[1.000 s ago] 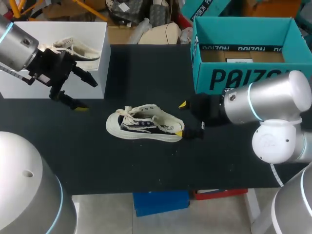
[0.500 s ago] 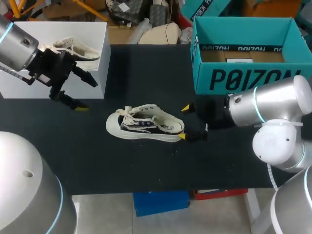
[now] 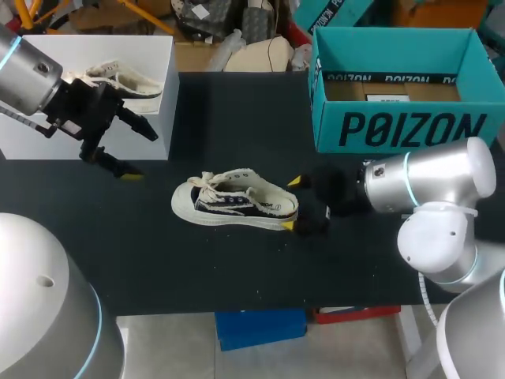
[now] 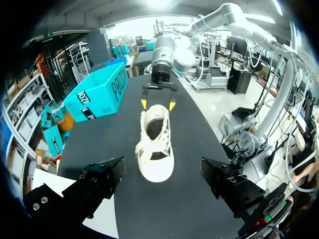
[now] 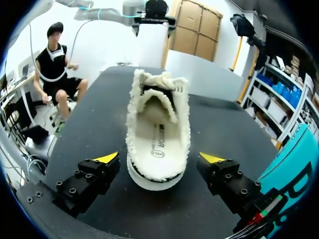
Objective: Take the shoe out of the shoebox, open the shoe tongue, remove and reinsert the insole, then place the shoe into the shoebox
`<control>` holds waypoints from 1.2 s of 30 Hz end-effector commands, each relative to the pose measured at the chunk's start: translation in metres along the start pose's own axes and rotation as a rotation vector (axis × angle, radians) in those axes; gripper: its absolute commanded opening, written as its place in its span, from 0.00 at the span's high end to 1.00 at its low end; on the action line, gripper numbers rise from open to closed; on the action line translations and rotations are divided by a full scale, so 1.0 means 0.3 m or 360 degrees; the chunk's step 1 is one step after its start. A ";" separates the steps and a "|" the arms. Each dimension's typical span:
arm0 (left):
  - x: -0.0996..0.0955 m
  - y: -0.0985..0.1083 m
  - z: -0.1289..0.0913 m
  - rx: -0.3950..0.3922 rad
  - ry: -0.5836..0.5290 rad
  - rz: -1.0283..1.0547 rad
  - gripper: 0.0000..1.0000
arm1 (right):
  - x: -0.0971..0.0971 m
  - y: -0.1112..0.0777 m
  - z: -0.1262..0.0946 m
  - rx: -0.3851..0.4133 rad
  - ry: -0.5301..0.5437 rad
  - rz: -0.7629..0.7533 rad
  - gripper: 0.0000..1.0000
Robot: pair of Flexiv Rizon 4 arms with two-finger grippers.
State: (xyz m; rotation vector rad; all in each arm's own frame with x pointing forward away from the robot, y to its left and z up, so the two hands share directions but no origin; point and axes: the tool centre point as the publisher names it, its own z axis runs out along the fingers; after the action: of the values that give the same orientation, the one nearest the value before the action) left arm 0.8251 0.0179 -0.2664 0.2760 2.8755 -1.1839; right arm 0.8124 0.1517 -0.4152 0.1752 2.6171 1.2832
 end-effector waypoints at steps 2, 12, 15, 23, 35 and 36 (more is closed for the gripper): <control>0.003 0.002 0.002 -0.0001 -0.0006 0.0003 0.00 | 0.004 -0.004 0.038 -0.0026 0.0003 0.0013 0.00; 0.003 0.002 0.002 -0.0001 -0.0006 0.0003 0.00 | 0.003 0.002 0.073 -0.0039 0.0027 0.0036 0.00; 0.003 0.002 0.002 -0.0001 -0.0006 0.0003 0.00 | -0.001 0.002 0.081 -0.0032 0.0043 0.0035 0.00; 0.003 0.002 0.002 -0.0001 -0.0006 0.0003 0.00 | -0.005 -0.003 0.086 -0.0006 0.0083 0.0058 0.00; 0.003 0.002 0.002 -0.0001 -0.0006 0.0003 0.00 | 0.001 0.001 0.100 -0.0010 0.0112 0.0065 1.00; 0.003 0.002 0.002 -0.0001 -0.0006 0.0003 0.00 | 0.001 0.001 0.100 -0.0010 0.0112 0.0065 1.00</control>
State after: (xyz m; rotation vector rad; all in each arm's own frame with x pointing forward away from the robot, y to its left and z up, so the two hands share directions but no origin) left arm 0.8251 0.0179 -0.2664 0.2760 2.8755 -1.1839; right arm 0.8185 0.1745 -0.4325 0.1846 2.6781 1.3366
